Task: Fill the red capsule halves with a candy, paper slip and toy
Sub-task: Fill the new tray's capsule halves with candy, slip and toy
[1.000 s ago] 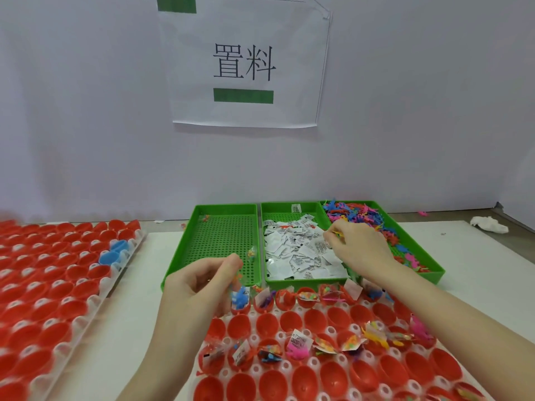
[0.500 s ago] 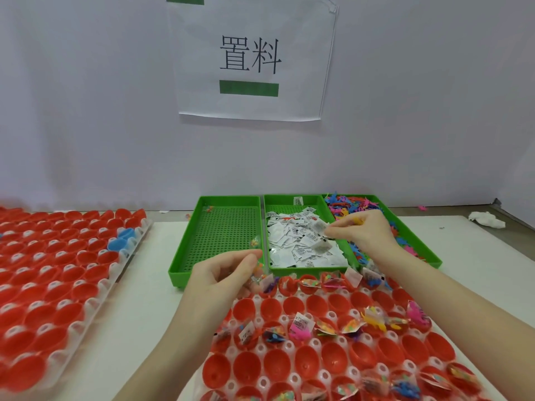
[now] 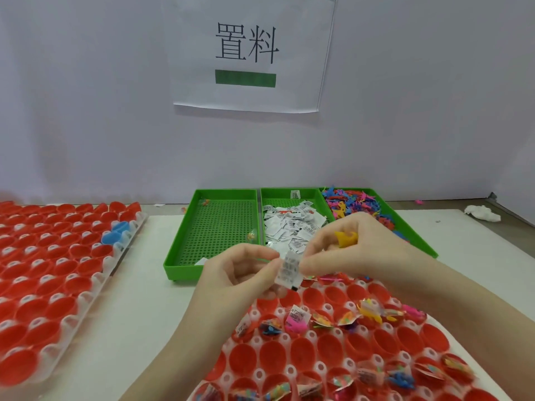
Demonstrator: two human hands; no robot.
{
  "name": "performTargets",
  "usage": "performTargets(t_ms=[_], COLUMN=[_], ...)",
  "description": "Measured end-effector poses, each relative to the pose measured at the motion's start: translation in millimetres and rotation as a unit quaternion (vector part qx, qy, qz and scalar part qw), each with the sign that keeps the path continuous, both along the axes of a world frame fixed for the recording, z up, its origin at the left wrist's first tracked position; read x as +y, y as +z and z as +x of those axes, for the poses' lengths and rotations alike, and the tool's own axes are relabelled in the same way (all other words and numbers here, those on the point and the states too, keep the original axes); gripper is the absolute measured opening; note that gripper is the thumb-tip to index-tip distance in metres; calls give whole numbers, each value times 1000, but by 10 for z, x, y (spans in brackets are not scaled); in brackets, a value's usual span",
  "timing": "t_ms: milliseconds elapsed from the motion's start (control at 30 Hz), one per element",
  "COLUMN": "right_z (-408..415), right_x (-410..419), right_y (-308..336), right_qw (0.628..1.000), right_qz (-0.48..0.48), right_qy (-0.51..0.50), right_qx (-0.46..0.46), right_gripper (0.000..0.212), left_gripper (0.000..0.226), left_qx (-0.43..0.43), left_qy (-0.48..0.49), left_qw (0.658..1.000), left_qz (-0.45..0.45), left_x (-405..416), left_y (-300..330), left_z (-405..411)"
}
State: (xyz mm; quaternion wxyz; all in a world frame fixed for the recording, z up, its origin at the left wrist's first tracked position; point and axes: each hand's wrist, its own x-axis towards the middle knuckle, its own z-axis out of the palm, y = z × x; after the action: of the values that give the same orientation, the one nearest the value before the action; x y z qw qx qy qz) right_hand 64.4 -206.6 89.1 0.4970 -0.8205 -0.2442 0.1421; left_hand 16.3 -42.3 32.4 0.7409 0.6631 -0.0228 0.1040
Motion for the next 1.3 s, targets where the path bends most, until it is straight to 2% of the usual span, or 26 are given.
performTargets(t_ms=[67,167,267,300,367,433,500,567,633,700,767,867,1000,1167,1300], right_z=[-49,-122,-209,-241,-280,-314,-343,-372,-400,-440,-494,-584,-719,-843,-919], right_x=[12,-8,-50,-77,-121,-173,-230,-282,-309,-308,-308,-325,-366,-422,-438], right_y=[-10,-62,-89,-89,-74,-49,-46,-68,-88,-82,-78,-71,9,93,109], right_qw=[997,991,987,989,994,991,970,954,948,953,967,973,970,985,978], right_qz=[-29,-54,-49,-29,32,99,195,249,262,262,241,214,210,142,113], right_qy=[-33,-56,-73,-72,-74,-90,-60,-31,-25,-31,-40,-86,-110,-70,-121], right_qx=[-59,-108,-137,-126,-75,27,129,167,177,149,79,-19,-54,-71,-129], right_gripper=[13,16,13,13,29,37,40,41,39,29,22,38,21,24,27], left_gripper=[16,31,13,9,14,29,34,27,15,23,22,13,13,9,26], left_qx=[4,15,15,14,18,29,37,31,8,-10,-17,-29,-49,-62,-49], left_qy=[-33,-80,-93,-94,-83,-69,-65,-67,-76,-86,-79,-72,-64,-87,-142], left_qw=[999,996,995,995,996,997,996,996,996,996,997,997,997,993,985], left_qz=[-3,-28,-18,-16,-17,-31,-50,-55,-40,-17,-5,20,22,55,90], left_x=[-41,-100,-175,-199,-223,-229,-233,-252,-278,-306,-329,-373,-418,-443,-451], left_y=[18,57,76,79,69,62,58,76,105,114,112,122,176,240,264], left_z=[-30,-72,-111,-124,-136,-145,-156,-185,-213,-242,-271,-333,-427,-544,-636])
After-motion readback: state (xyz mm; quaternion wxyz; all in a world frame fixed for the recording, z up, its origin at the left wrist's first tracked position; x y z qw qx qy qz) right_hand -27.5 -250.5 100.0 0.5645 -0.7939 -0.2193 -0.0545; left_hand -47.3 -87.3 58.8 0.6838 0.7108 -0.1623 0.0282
